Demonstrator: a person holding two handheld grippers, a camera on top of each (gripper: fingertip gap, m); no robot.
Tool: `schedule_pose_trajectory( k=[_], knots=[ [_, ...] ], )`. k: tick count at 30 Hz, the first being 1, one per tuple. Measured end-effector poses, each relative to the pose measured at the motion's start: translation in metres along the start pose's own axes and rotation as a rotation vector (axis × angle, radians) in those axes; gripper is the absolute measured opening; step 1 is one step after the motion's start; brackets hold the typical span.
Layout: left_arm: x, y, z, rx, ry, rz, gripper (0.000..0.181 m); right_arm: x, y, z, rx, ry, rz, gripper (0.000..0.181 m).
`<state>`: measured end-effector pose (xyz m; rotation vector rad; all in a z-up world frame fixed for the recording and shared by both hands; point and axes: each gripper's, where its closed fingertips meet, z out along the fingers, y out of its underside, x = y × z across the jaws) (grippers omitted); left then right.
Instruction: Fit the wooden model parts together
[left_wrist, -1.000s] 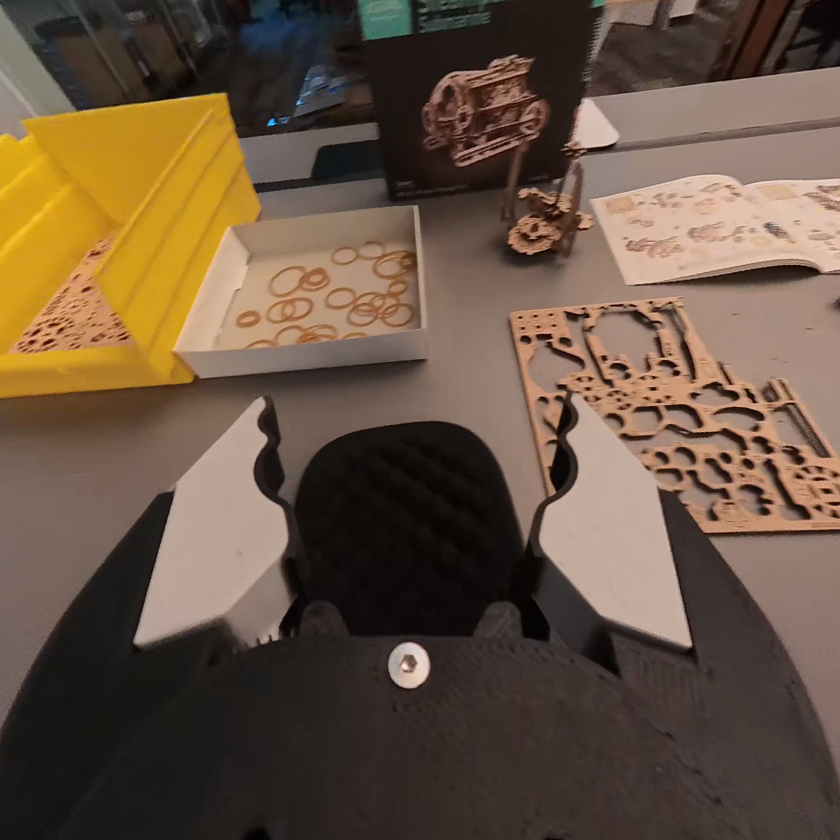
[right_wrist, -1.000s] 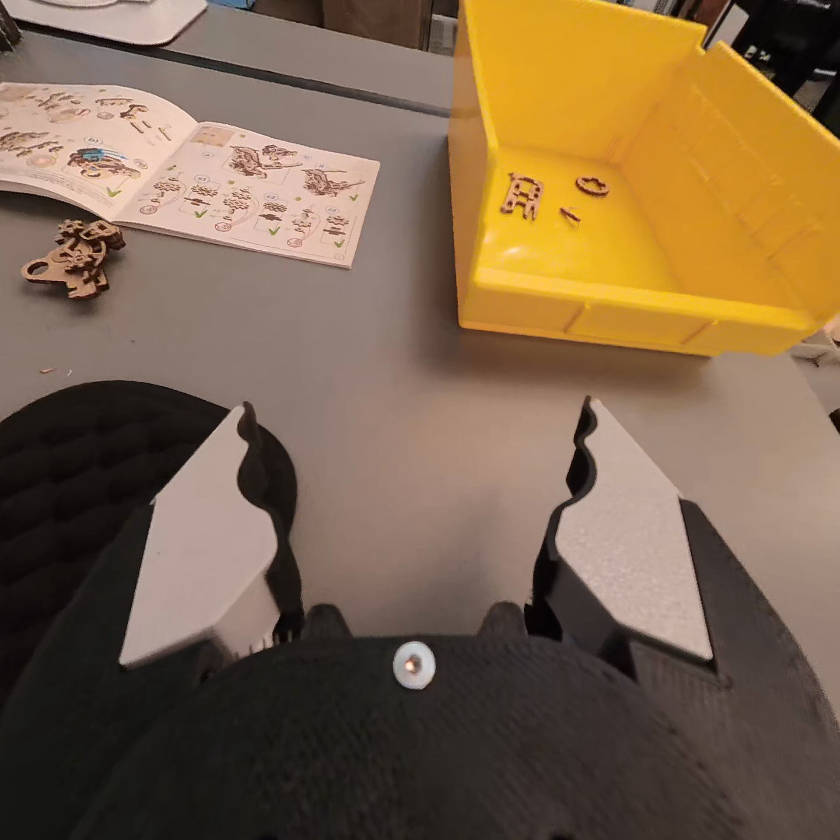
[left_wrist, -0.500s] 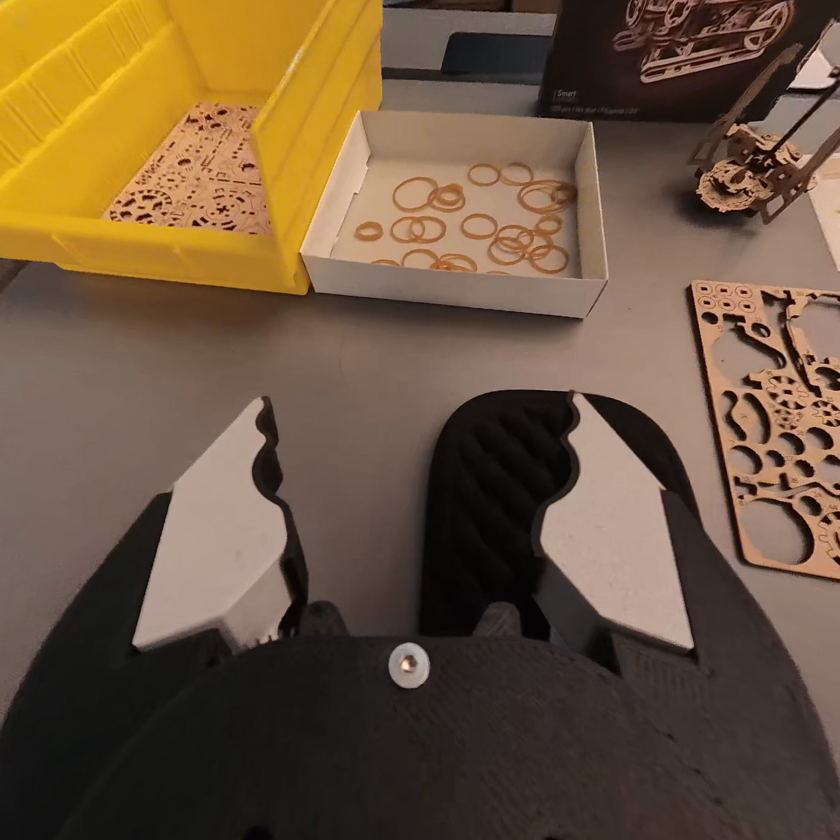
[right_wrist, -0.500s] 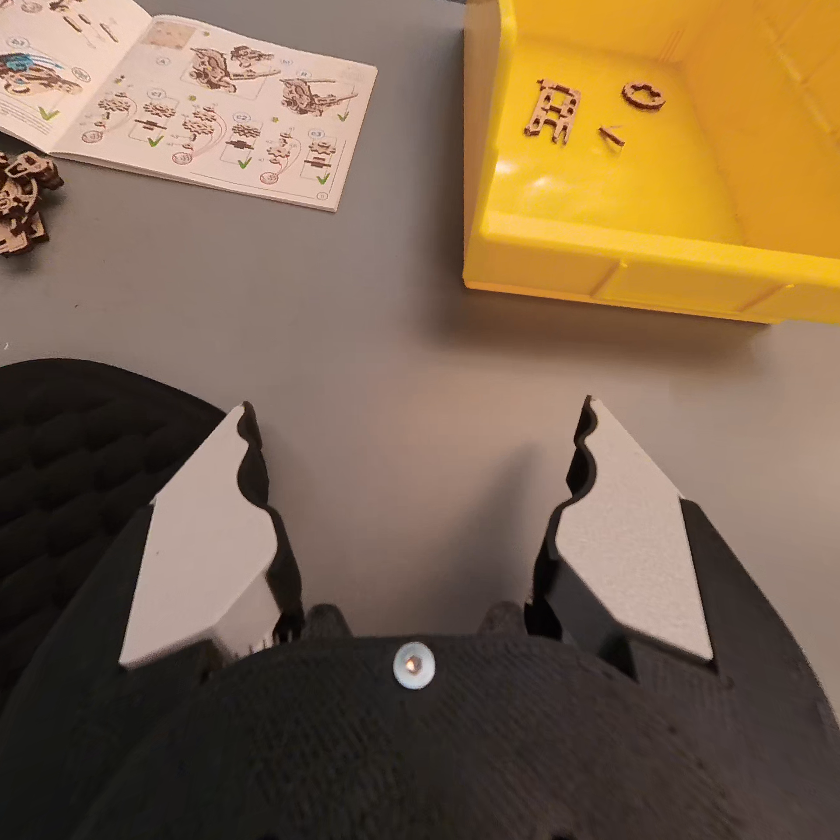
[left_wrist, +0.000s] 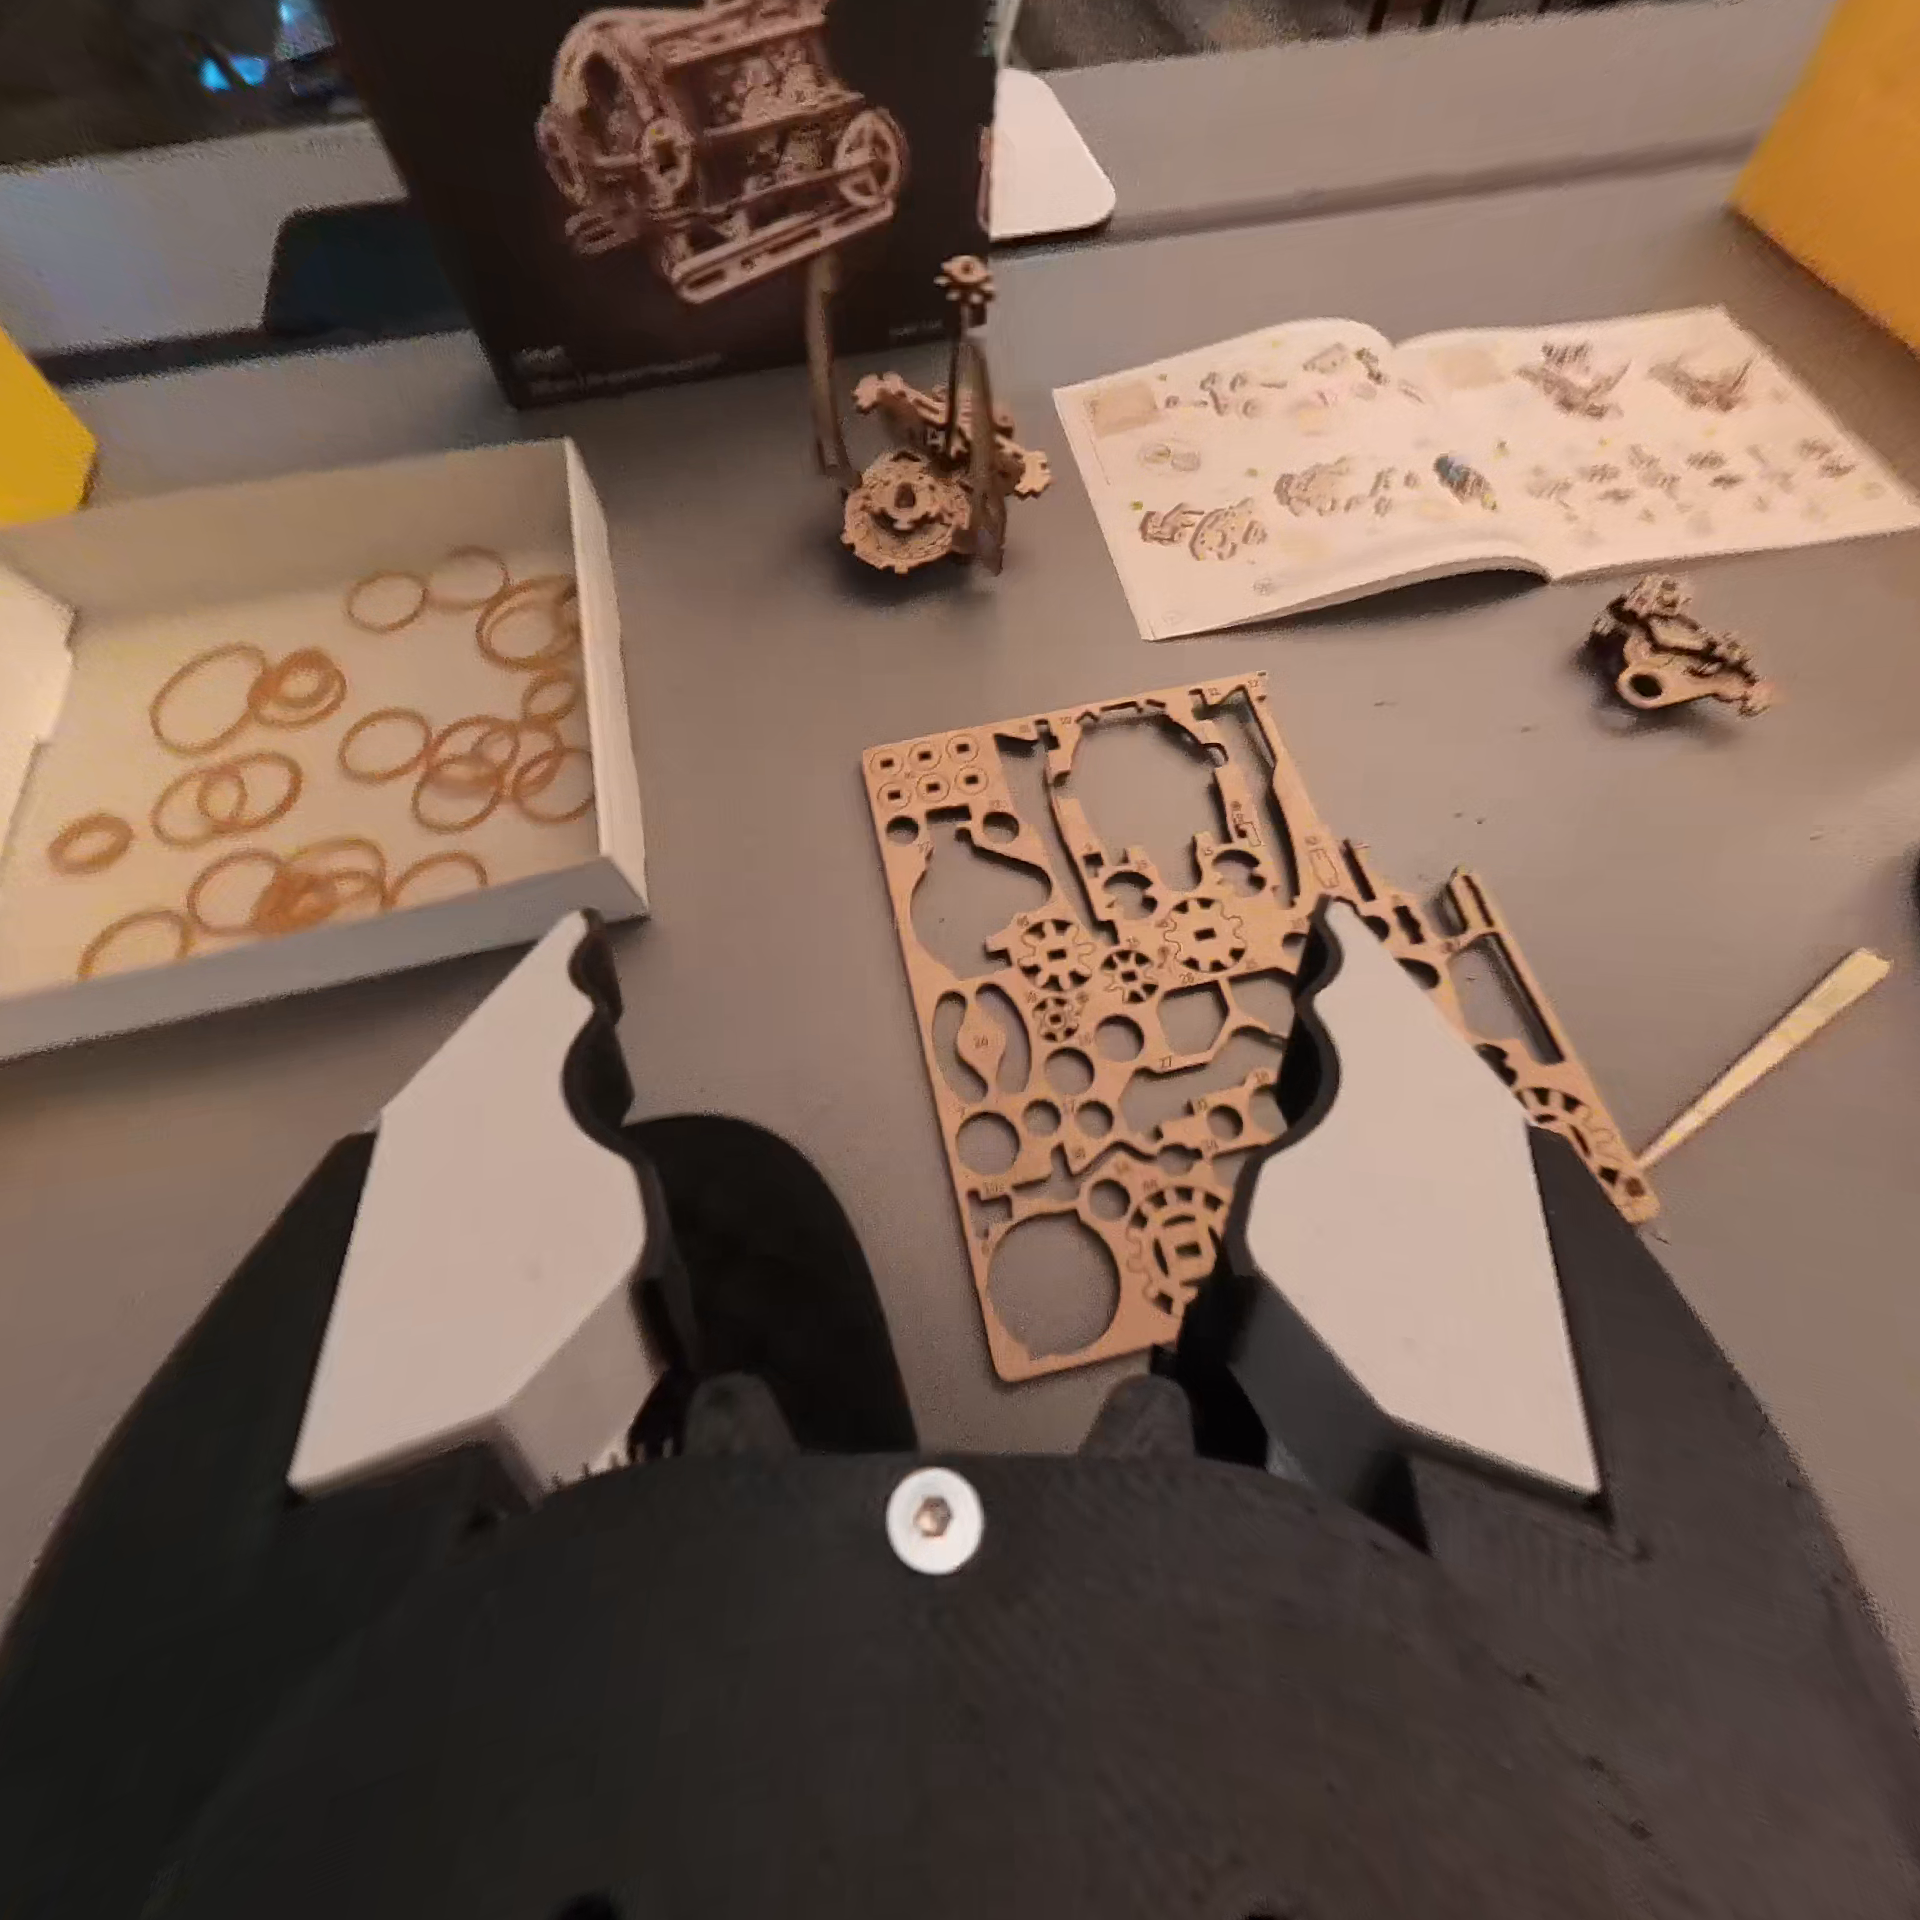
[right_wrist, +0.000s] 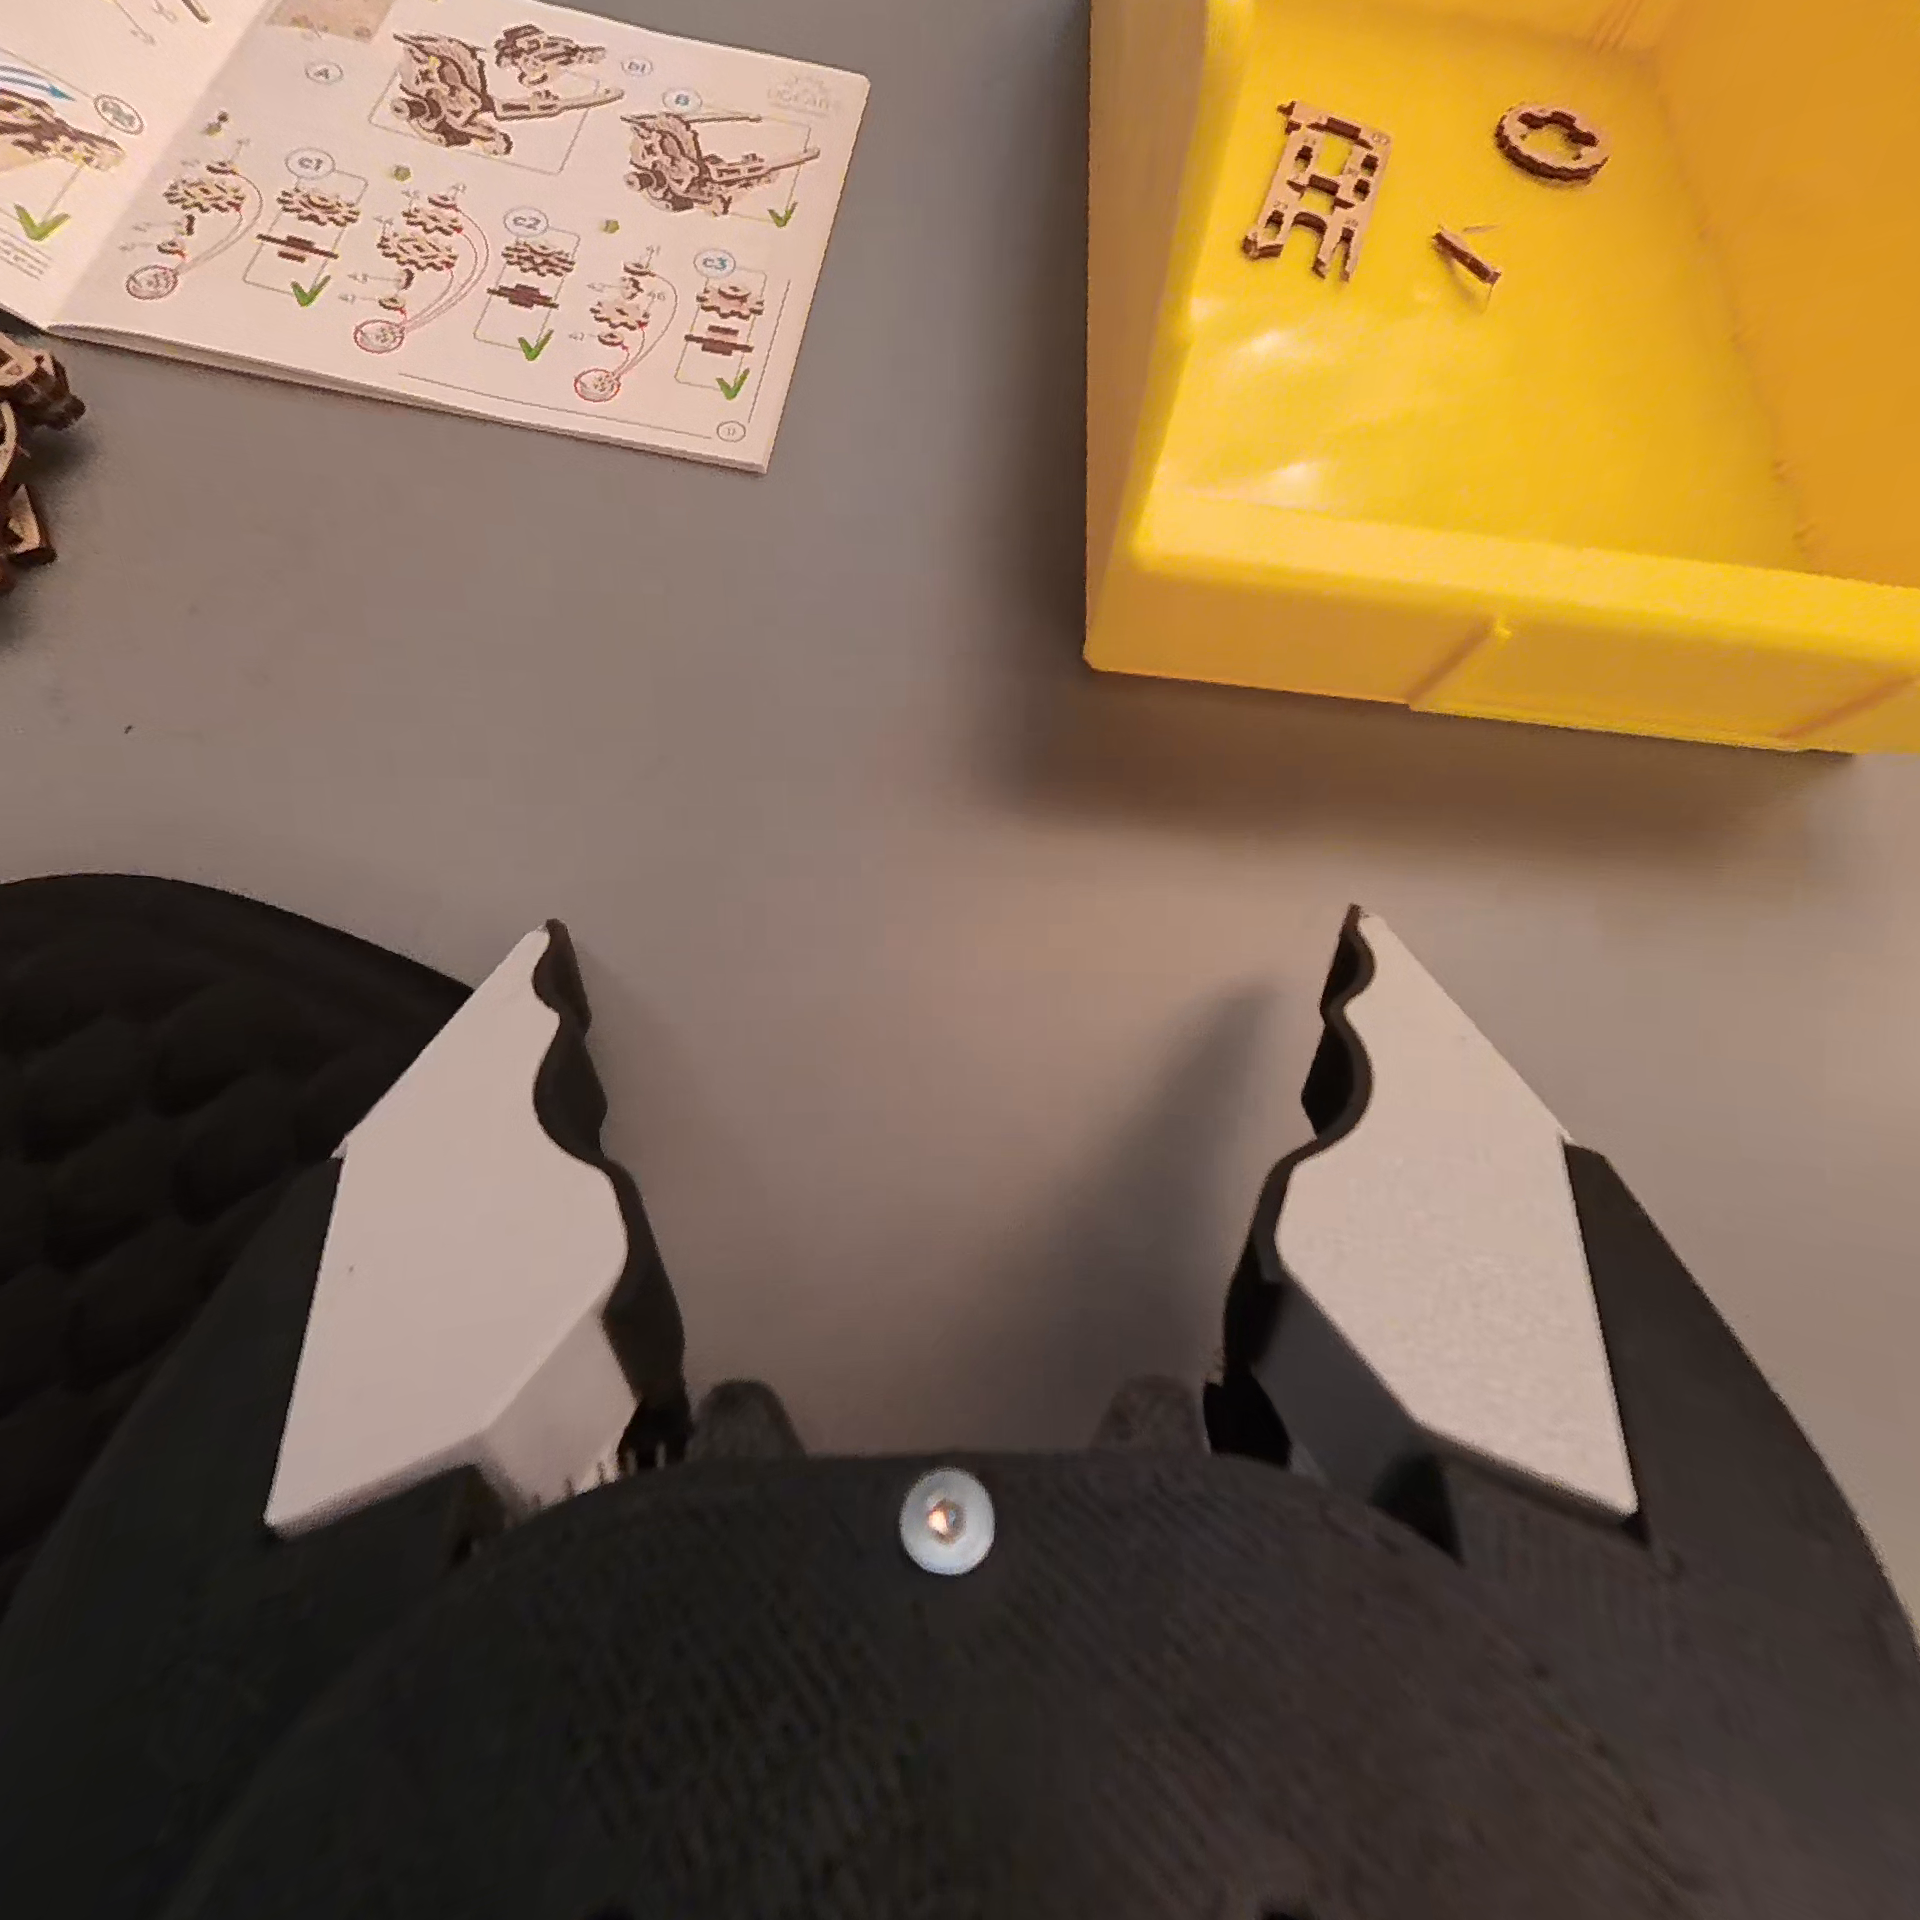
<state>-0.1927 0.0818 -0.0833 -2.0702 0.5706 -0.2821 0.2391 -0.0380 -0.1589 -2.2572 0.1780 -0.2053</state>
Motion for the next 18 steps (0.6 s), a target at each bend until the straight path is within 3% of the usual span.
schedule_pose_trajectory(
  k=[3,6,12,18],
  knots=[
    [-0.010,-0.006,0.004,-0.023,-0.110,0.080,0.130,0.002,0.003,-0.001,-0.008,-0.001,0.017,0.140],
    [-0.038,-0.002,-0.005,-0.016,-0.175,0.049,0.130,0.004,0.003,-0.003,0.000,0.010,0.024,0.141],
    [-0.154,0.051,-0.037,-0.100,-0.398,-0.134,0.132,0.005,0.000,0.006,-0.027,0.038,0.070,0.141],
    [-0.221,0.078,-0.044,-0.116,-0.410,-0.279,0.132,0.011,-0.002,0.011,-0.036,0.067,0.094,0.149]
  ],
)
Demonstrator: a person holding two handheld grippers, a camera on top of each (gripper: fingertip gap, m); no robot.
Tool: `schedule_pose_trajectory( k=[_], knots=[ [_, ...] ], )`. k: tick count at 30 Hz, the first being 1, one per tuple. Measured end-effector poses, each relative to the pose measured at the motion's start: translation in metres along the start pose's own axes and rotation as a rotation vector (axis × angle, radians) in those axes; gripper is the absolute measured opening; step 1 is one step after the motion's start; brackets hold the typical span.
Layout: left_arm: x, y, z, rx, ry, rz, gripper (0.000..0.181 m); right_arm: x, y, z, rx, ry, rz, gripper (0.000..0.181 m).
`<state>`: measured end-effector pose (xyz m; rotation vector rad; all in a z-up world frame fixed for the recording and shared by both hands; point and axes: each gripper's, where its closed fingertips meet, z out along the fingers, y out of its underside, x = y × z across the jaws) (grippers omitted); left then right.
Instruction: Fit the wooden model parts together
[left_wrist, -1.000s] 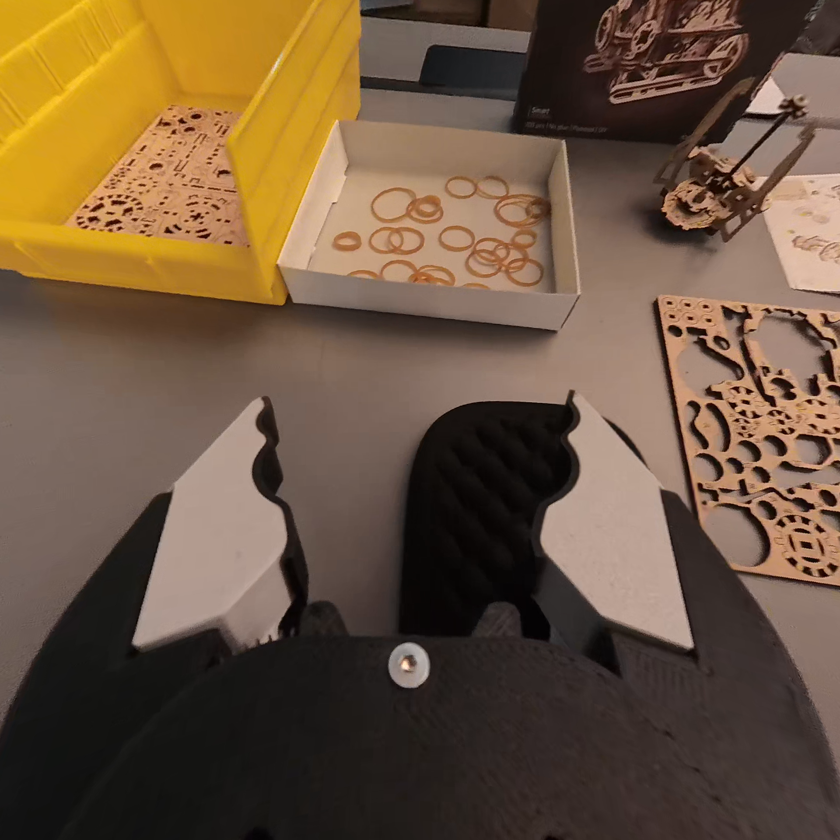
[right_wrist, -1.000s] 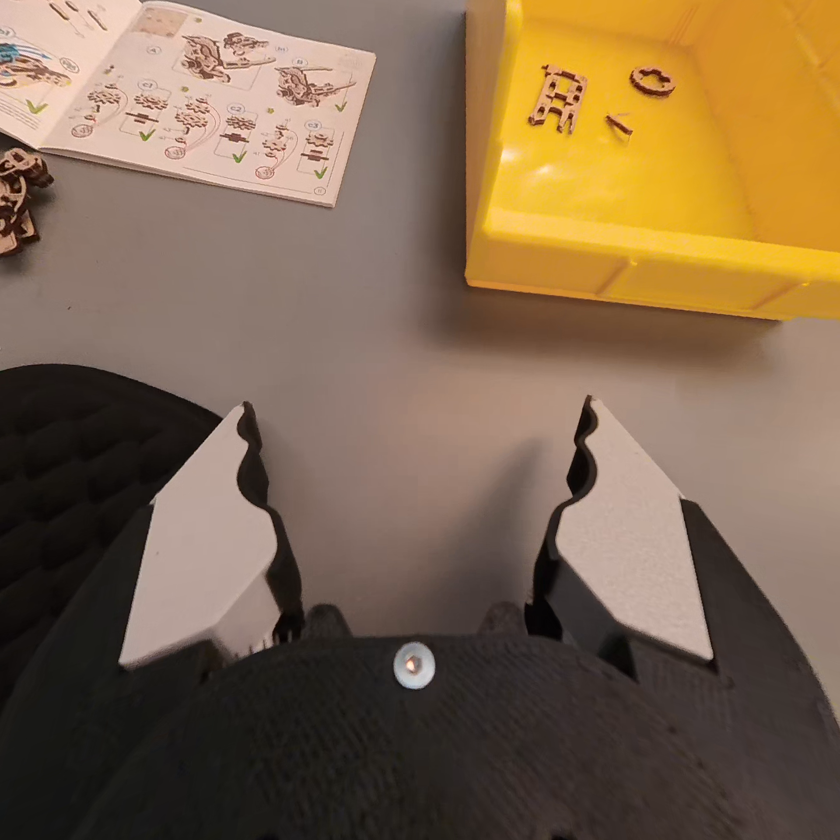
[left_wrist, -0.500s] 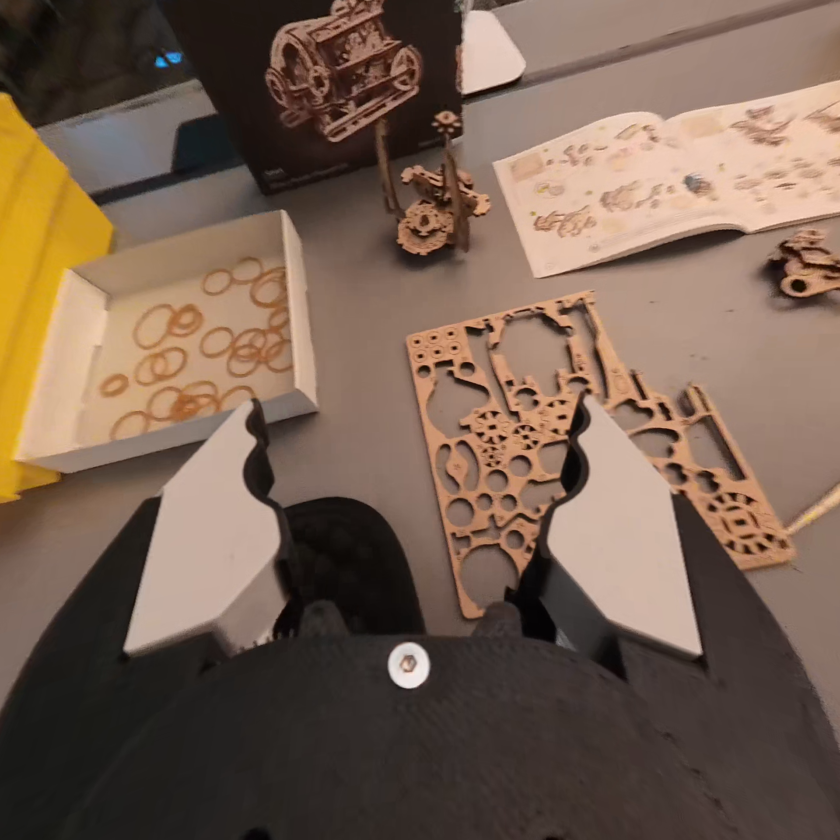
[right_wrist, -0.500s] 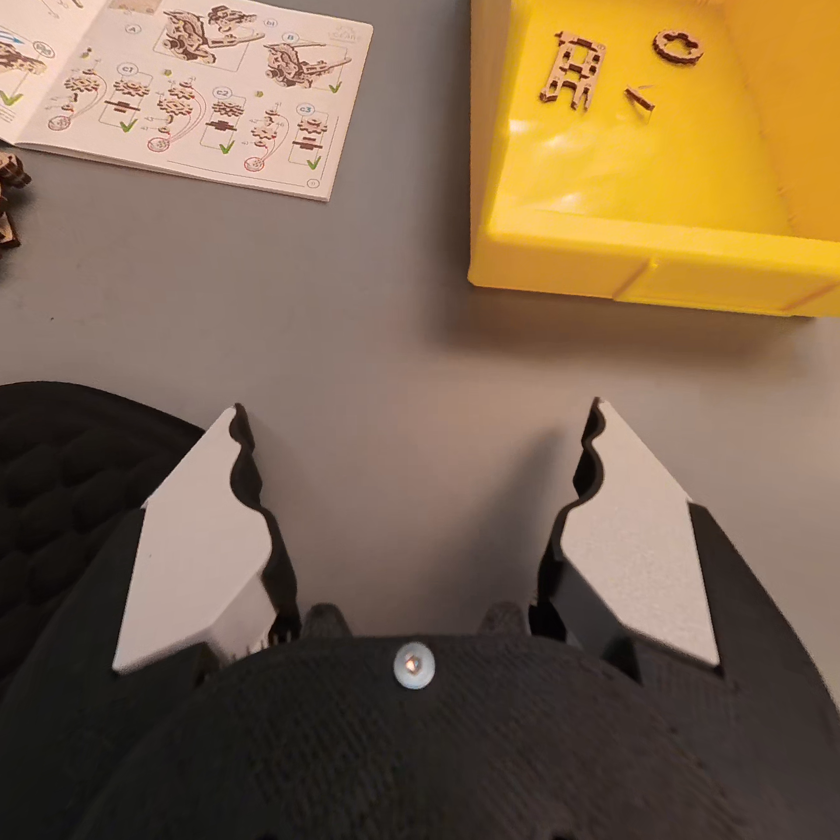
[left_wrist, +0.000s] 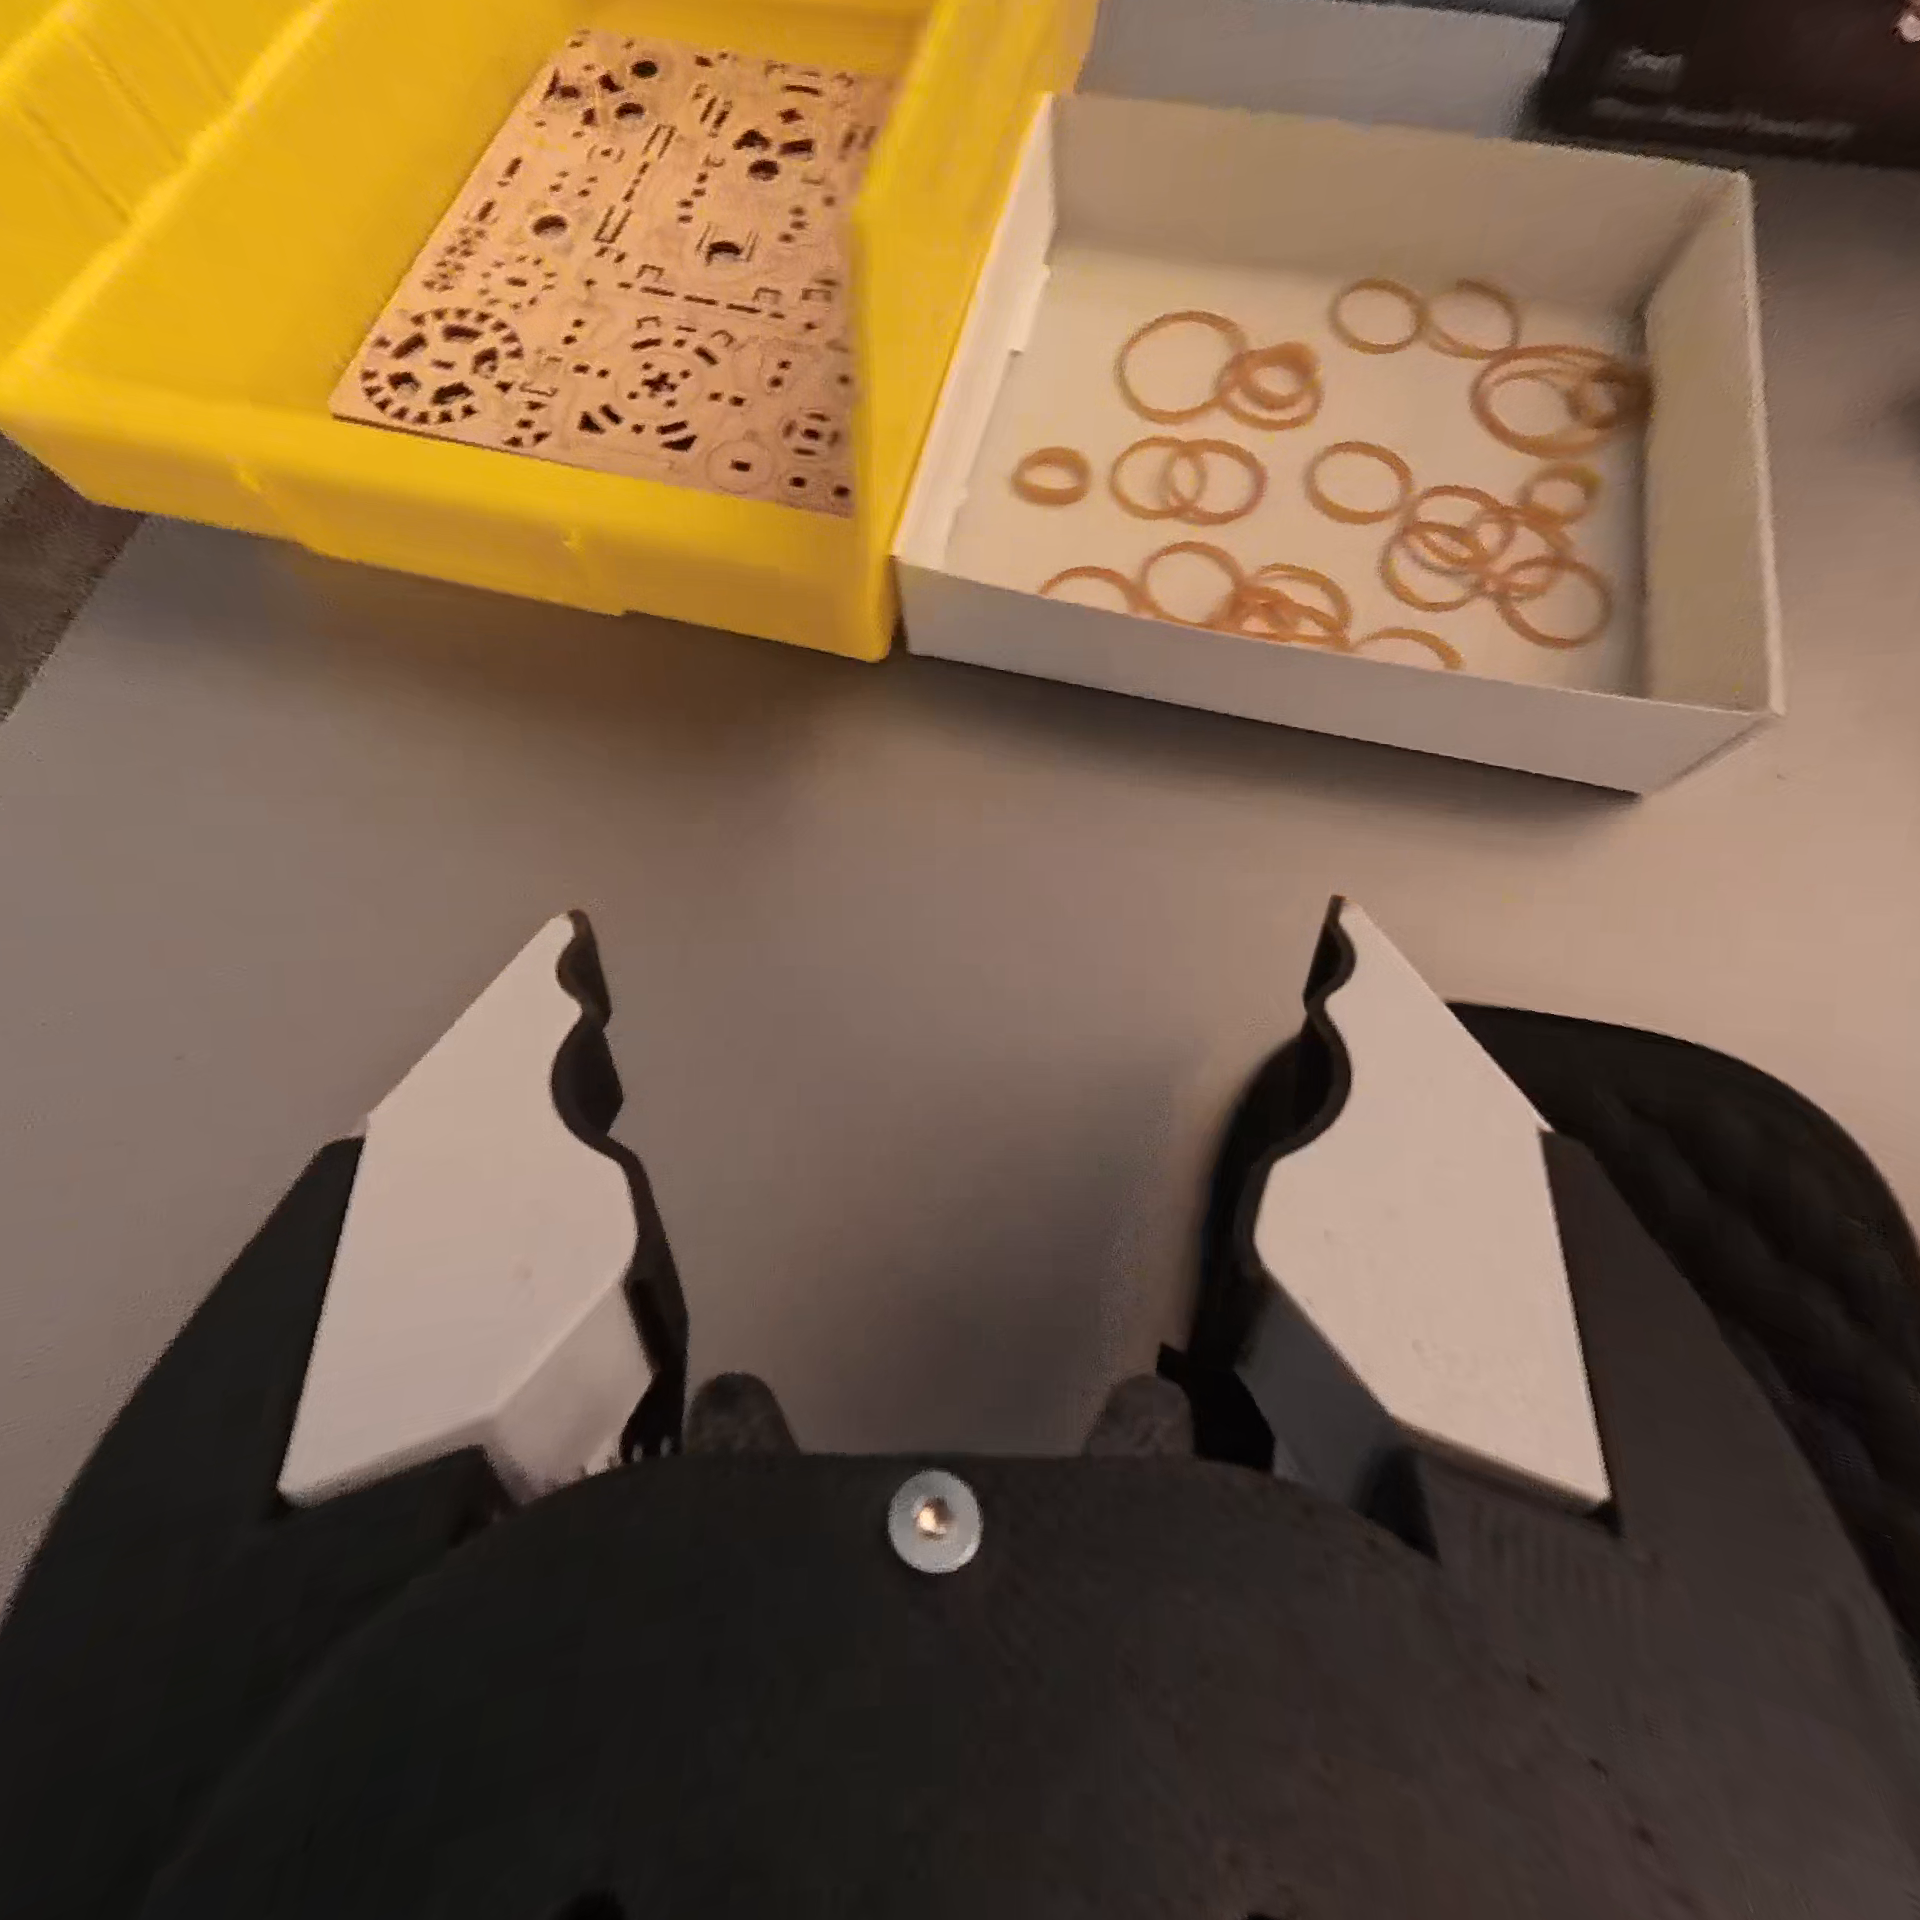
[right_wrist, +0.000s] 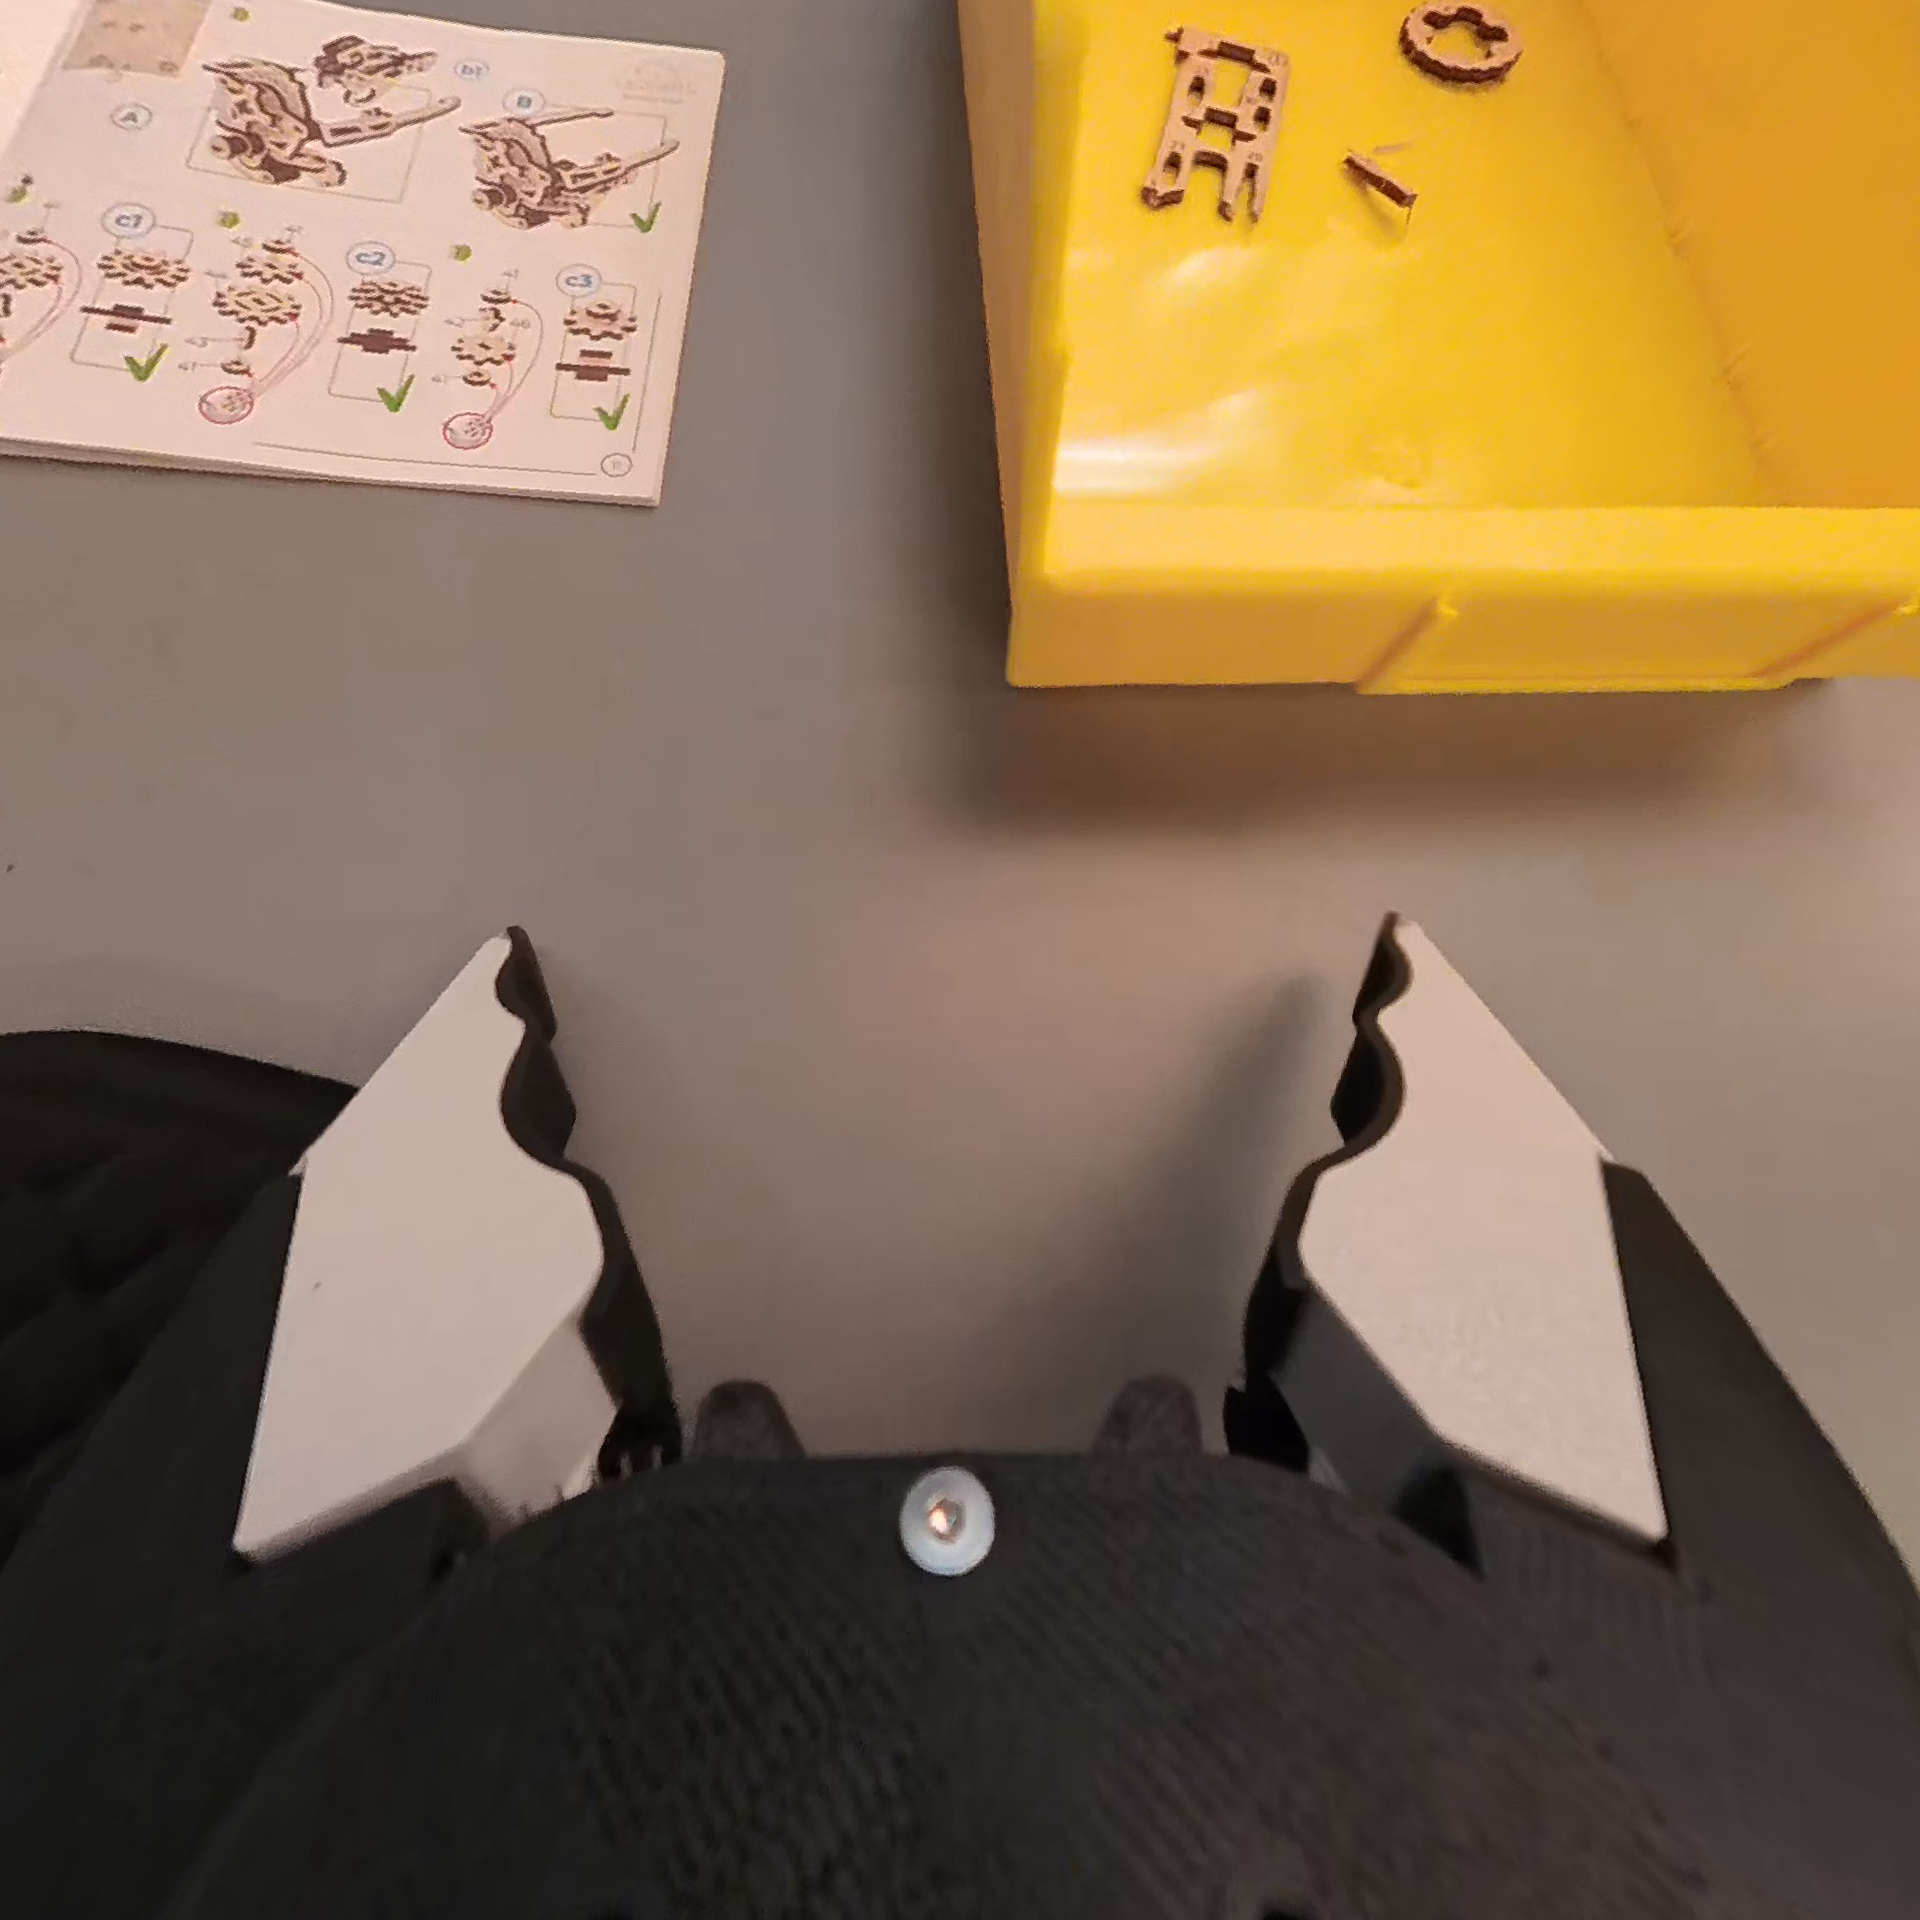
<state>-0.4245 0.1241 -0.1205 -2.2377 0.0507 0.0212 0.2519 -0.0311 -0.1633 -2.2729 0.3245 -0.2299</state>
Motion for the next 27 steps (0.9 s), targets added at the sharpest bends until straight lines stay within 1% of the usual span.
schedule_pose_trajectory(
  k=[2,4,6,7,10,21,27],
  knots=[
    [-0.014,0.002,0.011,0.006,0.006,-0.038,0.130,0.007,0.001,0.000,-0.001,0.023,0.023,0.150],
    [-0.022,0.013,0.022,-0.035,0.013,-0.051,0.131,0.020,-0.002,-0.002,0.021,0.084,0.017,0.149],
    [-0.025,0.023,0.032,-0.068,0.015,-0.035,0.134,0.029,-0.003,0.000,0.018,0.108,0.032,0.150],
    [-0.027,0.022,0.033,-0.062,-0.003,-0.005,0.130,0.029,-0.002,0.002,0.005,0.094,0.051,0.150],
    [-0.023,0.021,0.036,-0.071,-0.001,0.028,0.132,0.029,0.004,0.009,-0.044,0.036,0.127,0.150],
    [-0.022,0.021,0.038,-0.079,0.013,0.017,0.133,0.033,0.006,0.005,-0.038,0.074,0.144,0.149],
    [-0.022,0.021,0.038,-0.079,0.011,0.016,0.133,0.035,0.010,0.003,-0.047,0.071,0.160,0.150]
  ],
)
